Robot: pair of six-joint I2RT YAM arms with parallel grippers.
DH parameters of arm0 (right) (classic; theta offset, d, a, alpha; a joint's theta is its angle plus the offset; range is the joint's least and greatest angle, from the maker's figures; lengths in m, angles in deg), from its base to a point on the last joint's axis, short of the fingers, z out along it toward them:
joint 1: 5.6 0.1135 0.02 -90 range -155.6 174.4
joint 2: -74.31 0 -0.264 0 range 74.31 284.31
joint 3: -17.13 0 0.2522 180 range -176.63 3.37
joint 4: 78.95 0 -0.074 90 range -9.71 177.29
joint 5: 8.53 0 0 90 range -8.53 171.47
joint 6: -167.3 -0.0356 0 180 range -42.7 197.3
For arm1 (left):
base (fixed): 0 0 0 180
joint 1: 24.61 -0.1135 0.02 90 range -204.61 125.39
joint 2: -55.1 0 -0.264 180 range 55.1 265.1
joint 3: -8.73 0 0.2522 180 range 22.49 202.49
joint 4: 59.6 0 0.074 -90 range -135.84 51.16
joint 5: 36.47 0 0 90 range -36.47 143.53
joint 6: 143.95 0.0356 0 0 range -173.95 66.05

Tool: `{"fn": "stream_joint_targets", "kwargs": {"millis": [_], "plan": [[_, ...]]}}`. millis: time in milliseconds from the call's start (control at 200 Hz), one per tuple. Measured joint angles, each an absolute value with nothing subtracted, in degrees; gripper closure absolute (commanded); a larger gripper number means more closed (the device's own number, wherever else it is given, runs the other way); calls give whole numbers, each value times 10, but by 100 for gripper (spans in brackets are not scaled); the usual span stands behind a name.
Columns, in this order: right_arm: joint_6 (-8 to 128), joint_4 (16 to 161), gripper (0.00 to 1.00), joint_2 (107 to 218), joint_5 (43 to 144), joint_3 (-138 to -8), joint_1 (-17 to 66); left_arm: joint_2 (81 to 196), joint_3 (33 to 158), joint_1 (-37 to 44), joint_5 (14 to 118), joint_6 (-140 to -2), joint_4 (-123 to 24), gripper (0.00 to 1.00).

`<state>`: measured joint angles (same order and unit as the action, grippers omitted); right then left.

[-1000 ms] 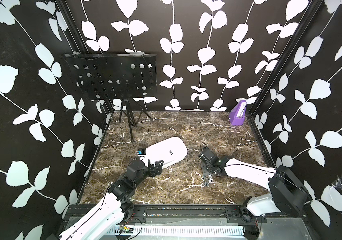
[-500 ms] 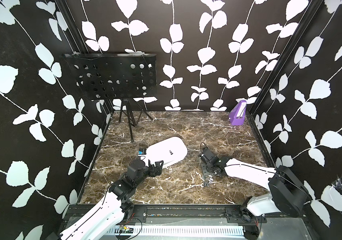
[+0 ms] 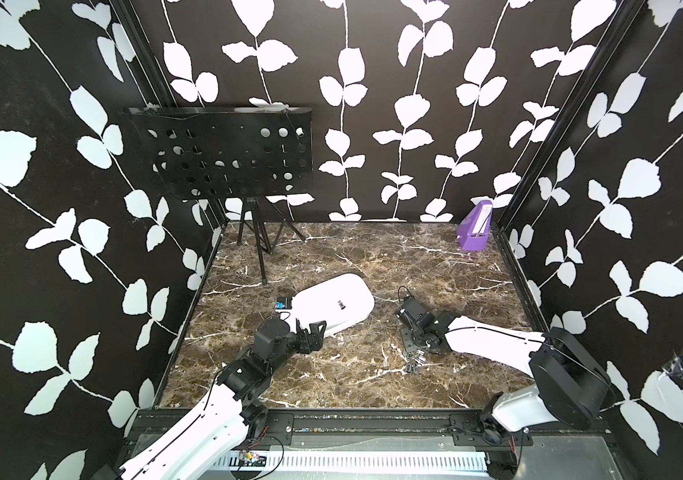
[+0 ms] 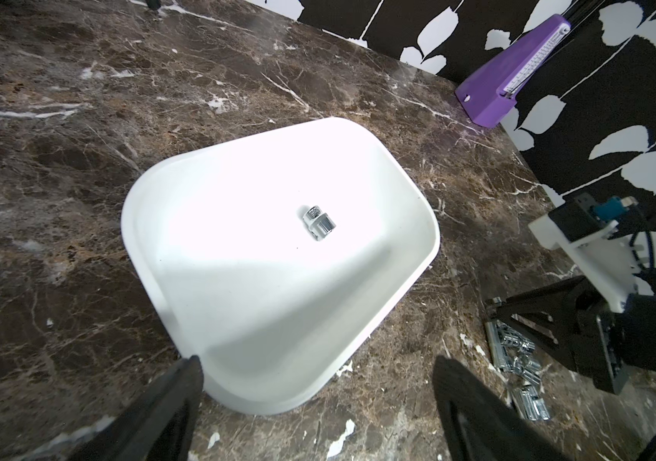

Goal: Put the socket on the desktop into the storage box
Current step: Pick up the socket head from the center of the board.

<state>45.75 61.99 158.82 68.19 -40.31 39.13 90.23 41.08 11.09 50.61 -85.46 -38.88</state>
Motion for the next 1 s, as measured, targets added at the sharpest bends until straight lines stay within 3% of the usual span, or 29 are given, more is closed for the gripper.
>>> {"fn": "stream_joint_targets", "kwargs": {"millis": [405,995], "plan": [[459,620,74,1597,683,-403,391,899,411,111,506,-855,-389,10],[472,626,86,1580,689,-401,391,883,411,111,504,-855,-384,10]]}}
